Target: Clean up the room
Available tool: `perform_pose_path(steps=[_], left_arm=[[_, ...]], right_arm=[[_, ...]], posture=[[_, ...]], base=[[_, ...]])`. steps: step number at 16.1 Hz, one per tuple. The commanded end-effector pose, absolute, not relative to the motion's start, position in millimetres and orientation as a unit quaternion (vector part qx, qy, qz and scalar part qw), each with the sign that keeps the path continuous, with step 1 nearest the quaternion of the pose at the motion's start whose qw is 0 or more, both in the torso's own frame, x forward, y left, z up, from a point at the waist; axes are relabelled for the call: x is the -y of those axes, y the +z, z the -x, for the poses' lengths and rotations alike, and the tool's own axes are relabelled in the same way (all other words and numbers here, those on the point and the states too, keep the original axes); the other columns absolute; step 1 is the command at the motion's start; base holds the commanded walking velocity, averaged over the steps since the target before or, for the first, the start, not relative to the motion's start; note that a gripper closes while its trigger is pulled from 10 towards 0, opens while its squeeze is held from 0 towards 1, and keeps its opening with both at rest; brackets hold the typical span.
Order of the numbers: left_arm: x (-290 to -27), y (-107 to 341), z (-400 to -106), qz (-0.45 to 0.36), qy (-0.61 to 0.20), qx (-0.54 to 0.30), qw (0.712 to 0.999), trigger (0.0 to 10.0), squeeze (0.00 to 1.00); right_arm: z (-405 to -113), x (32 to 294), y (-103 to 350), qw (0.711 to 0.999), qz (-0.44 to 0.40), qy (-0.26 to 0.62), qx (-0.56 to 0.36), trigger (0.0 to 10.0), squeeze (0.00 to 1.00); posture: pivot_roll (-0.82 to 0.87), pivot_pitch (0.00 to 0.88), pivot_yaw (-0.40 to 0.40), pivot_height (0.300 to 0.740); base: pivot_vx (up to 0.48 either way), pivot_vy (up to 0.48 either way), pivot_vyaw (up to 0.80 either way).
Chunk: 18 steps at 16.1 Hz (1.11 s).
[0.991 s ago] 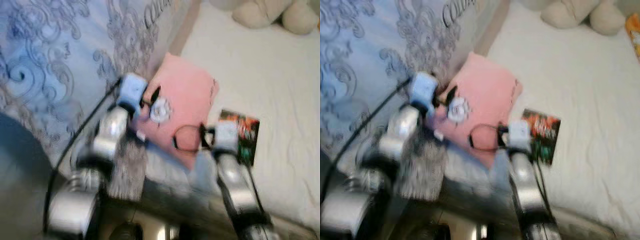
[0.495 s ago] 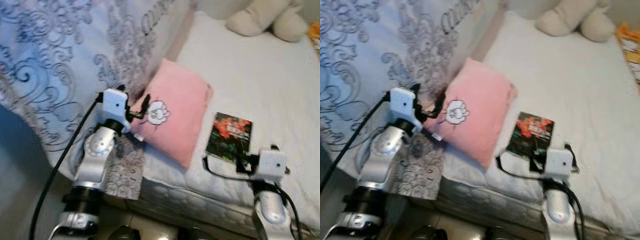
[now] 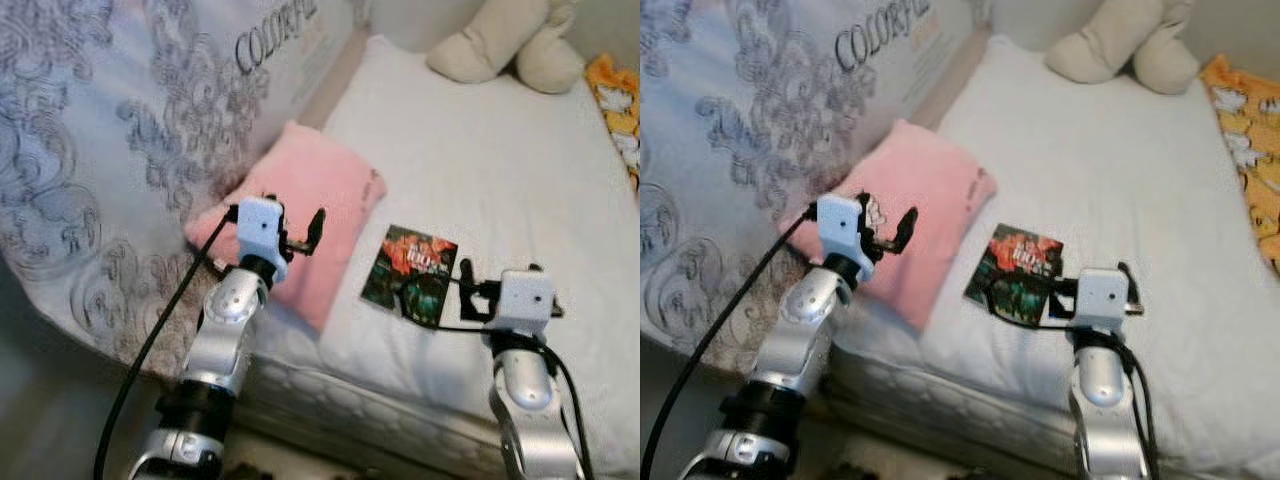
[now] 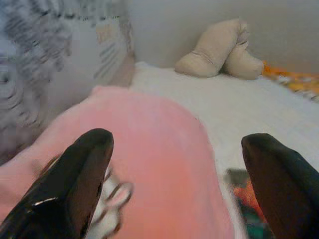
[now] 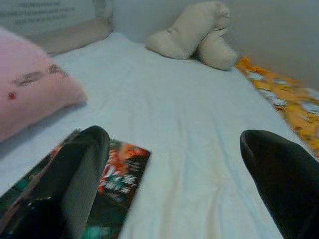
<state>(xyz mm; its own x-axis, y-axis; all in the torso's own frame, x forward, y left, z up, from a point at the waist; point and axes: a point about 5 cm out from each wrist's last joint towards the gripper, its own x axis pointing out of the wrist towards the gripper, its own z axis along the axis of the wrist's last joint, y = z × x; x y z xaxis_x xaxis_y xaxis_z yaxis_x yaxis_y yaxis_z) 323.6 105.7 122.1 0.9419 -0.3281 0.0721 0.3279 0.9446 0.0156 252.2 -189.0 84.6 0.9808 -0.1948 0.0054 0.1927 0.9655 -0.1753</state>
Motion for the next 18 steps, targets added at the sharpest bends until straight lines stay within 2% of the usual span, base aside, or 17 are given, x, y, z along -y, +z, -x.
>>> perform_pose_path(steps=[1, 4, 10, 17, 18], left_arm=[[-105, 124, -324, -0.005, -0.166, 0.046, 0.985, 10.0, 0.00], [-96, 127, -317, -0.009, -0.195, 0.066, 0.979, 10.0, 0.00], [-94, 125, -320, -0.013, -0.203, 0.066, 0.977, 10.0, 0.00], [-90, 123, -330, -0.030, -0.214, 0.055, 0.975, 10.0, 0.00], [-91, 118, -334, -0.034, -0.213, 0.031, 0.976, 10.0, 0.00]], right_arm=[[-255, 187, 83, 0.992, 0.091, -0.085, -0.009, 10.0, 0.00], [-267, 186, 83, 0.993, 0.085, -0.077, -0.010, 10.0, 0.00], [-268, 186, 75, 0.993, 0.094, -0.071, -0.025, 10.0, 0.00], [-259, 193, 66, 0.992, 0.092, -0.074, -0.042, 10.0, 0.00], [-259, 194, 64, 0.993, 0.086, -0.072, -0.045, 10.0, 0.00]], posture=[[0.04, 0.000, -0.023, 0.740], [0.05, 0.000, -0.024, 0.740], [0.05, 0.000, -0.022, 0.740], [0.03, 0.000, -0.018, 0.740], [0.03, 0.000, -0.017, 0.740]], base=[[0.000, -0.469, 0.00], [0.000, -0.470, 0.00], [0.000, -0.471, 0.00], [0.000, -0.472, -0.68], [0.000, 0.000, -0.67]])
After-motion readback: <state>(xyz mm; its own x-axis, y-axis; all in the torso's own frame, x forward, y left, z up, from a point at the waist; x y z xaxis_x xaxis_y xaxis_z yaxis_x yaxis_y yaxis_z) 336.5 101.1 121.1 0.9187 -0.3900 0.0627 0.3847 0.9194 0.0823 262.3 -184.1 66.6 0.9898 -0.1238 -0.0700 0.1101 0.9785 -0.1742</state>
